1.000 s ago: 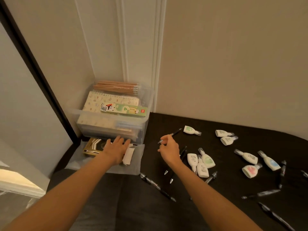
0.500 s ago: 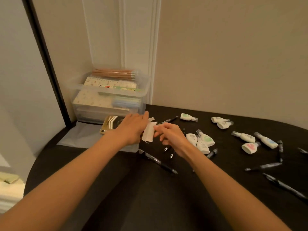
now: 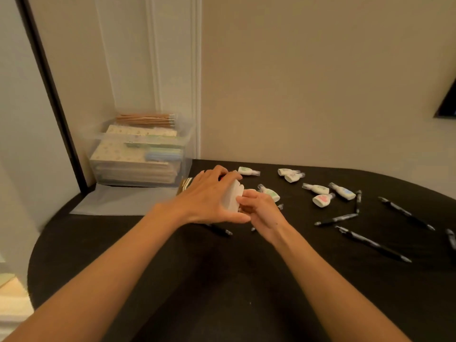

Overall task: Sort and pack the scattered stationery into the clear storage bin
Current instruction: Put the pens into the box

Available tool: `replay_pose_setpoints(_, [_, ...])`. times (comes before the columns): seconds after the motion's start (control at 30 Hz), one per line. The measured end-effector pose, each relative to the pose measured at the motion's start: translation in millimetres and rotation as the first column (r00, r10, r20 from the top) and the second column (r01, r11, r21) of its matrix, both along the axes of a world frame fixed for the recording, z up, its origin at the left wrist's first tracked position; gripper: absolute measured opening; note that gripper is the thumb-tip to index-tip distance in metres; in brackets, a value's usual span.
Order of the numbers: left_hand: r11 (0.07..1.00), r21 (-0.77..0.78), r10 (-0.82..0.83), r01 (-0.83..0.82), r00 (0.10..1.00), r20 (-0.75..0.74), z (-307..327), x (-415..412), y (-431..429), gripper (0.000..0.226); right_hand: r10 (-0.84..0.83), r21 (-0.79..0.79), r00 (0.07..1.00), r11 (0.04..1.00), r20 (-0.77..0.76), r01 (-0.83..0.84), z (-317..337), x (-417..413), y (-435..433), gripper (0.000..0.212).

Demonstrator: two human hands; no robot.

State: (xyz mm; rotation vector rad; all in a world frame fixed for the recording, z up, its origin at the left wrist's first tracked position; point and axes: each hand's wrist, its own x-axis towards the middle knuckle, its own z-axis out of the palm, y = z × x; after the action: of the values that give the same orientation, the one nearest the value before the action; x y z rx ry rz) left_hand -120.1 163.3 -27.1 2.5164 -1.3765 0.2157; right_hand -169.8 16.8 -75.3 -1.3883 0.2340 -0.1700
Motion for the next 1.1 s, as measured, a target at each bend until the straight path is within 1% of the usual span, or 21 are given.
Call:
replay_pose_setpoints(0.07, [0.999,-0.003,0.041,-0.042,0.998,-0.055,-2.1,-0.4,-3.1,0.077,-0.018,0.001,1.000,1.000,-0.002,0.018,-1.7,-2.0,0.2,0.025])
replay_pose_setpoints(0.13, [0.998,0.018,0.062,-0.061,0.998,-0.020,-6.0,-0.2,-4.0,0.077,-0.004,0.024,1.000,1.000,-0.003,0.004,-3.7,-2.9,-0.1,0.024])
replay_pose_setpoints(0.2, [0.997,0.028,0.070,-0.070,0.998,0.009,-9.7,3.4,-1.1,0.085,0.012,0.032,1.000,0.999,-0.016,-0.011,-3.8,-1.0,-1.6,0.020])
replay_pose_setpoints(0.23, [0.997,0.030,0.076,-0.076,0.997,0.009,-11.6,5.6,0.7,0.090,0.017,0.028,1.000,0.999,-0.019,-0.016,-3.9,1.0,-2.4,0.021])
replay_pose_setpoints(0.37, [0.996,0.011,0.090,-0.090,0.996,0.026,-12.0,11.9,6.8,0.099,0.070,0.048,0.997,0.996,0.031,-0.071,-1.6,10.3,2.2,0.023])
replay_pose_setpoints(0.47, [0.994,-0.019,0.112,-0.111,0.991,0.069,-8.4,17.7,9.5,0.097,0.093,0.133,0.993,0.986,0.071,-0.102,-0.9,18.2,7.0,0.024])
replay_pose_setpoints(0.57, [0.990,-0.041,0.135,-0.131,0.987,0.091,-5.4,24.1,9.7,0.088,0.129,0.202,0.986,0.968,0.102,-0.148,0.8,22.6,9.6,0.025])
replay_pose_setpoints(0.63, [0.985,-0.083,0.158,-0.149,0.981,0.110,-4.9,29.1,9.7,0.083,0.087,0.288,0.988,0.950,0.124,-0.120,-0.4,26.4,7.9,0.021])
replay_pose_setpoints(0.67, [0.979,-0.118,0.180,-0.166,0.977,0.114,-5.1,31.5,9.8,0.082,0.037,0.313,0.992,0.947,0.124,-0.074,-2.4,29.5,6.3,0.019])
replay_pose_setpoints(0.7, [0.969,-0.161,0.208,-0.188,0.971,0.117,-5.6,33.9,10.2,0.081,-0.016,0.280,0.995,0.960,0.101,-0.013,-4.5,31.6,4.9,0.019])
replay_pose_setpoints(0.73, [0.957,-0.201,0.235,-0.209,0.965,0.118,-6.3,36.3,10.0,0.079,-0.055,0.153,0.997,0.987,0.056,0.046,-7.3,34.0,3.5,0.019])
replay_pose_setpoints(0.77, [0.947,-0.230,0.257,-0.226,0.960,0.113,-7.6,38.1,9.6,0.076,-0.068,-0.065,0.998,0.996,-0.005,0.068,-10.4,35.2,3.7,0.019])
replay_pose_setpoints(0.8, [0.938,-0.255,0.270,-0.236,0.957,0.106,-8.7,39.1,9.1,0.074,-0.063,-0.313,0.996,0.949,-0.067,0.039,-13.8,35.5,5.6,0.018])
replay_pose_setpoints(0.83, [0.931,-0.275,0.275,-0.241,0.957,0.094,-11.1,41.0,6.9,0.073,-0.038,-0.508,0.993,0.861,-0.113,-0.024,-18.4,36.6,7.8,0.018])
replay_pose_setpoints(0.87, [0.925,-0.293,0.276,-0.242,0.958,0.081,-13.1,41.5,5.2,0.072,-0.001,-0.626,0.989,0.774,-0.149,-0.094,-22.5,37.7,11.5,0.017])
replay_pose_setpoints(0.93, [0.921,-0.306,0.275,-0.241,0.959,0.072,-18.2,44.3,-1.3,0.072,0.067,-0.736,0.971,0.642,-0.228,-0.217,-29.8,42.5,17.3,0.021])
replay_pose_setpoints(1.0, [0.925,-0.295,0.273,-0.240,0.959,0.076,-22.2,44.9,-5.0,0.073,0.069,-0.790,0.955,0.547,-0.287,-0.277,-33.9,46.3,23.8,0.022])
replay_pose_setpoints(1.03, [0.926,-0.292,0.272,-0.239,0.959,0.078,-23.6,45.7,-7.1,0.074,0.065,-0.795,0.950,0.531,-0.307,-0.293,-34.6,48.2,24.6,0.022])
replay_pose_setpoints(1.1, [0.925,-0.300,0.272,-0.235,0.958,0.087,-24.7,47.5,-11.3,0.074,0.042,-0.789,0.944,0.538,-0.328,-0.298,-32.3,50.2,21.1,0.020])
